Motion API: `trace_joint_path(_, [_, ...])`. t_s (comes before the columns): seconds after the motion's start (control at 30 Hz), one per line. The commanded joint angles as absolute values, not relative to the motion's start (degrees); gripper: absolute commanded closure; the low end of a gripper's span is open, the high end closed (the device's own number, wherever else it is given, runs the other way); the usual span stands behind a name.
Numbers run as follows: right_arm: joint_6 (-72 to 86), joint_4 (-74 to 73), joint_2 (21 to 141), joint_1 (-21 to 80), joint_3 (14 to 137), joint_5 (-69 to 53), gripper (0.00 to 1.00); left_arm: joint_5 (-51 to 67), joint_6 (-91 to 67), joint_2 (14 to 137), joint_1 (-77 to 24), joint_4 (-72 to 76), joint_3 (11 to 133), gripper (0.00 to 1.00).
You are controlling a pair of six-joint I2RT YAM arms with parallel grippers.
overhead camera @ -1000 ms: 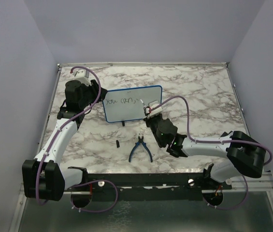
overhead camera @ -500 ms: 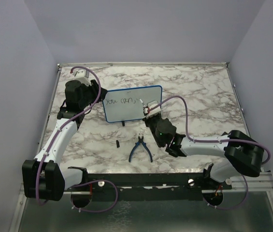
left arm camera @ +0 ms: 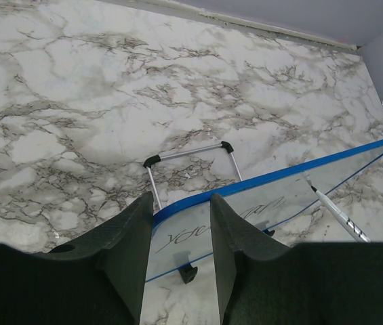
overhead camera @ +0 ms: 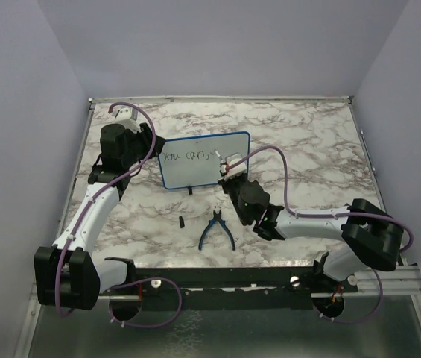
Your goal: Write a sentence on the whiteboard
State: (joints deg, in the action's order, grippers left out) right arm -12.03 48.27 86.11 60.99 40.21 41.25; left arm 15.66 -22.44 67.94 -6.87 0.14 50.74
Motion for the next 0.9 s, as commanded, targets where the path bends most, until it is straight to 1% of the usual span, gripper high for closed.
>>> trace_joint_path(0.0, [-11.63,48.80,87.74,60.58,41.54,42.59,0.99,17.40,-22.21,67.06,-7.04,-0.60,49.92,0.60])
trace_joint_path(0.6, [-5.27,42.89,88.09,60.56,39.38,38.91,0.99,17.40,-22.15,66.75,-7.11,-0.53,50.01,0.60])
trace_joint_path(0.87, [-4.97,41.98,88.22,60.64,39.60,37.50,0.99,17.40,-22.15,66.76,-7.07,-0.55,50.01,0.60])
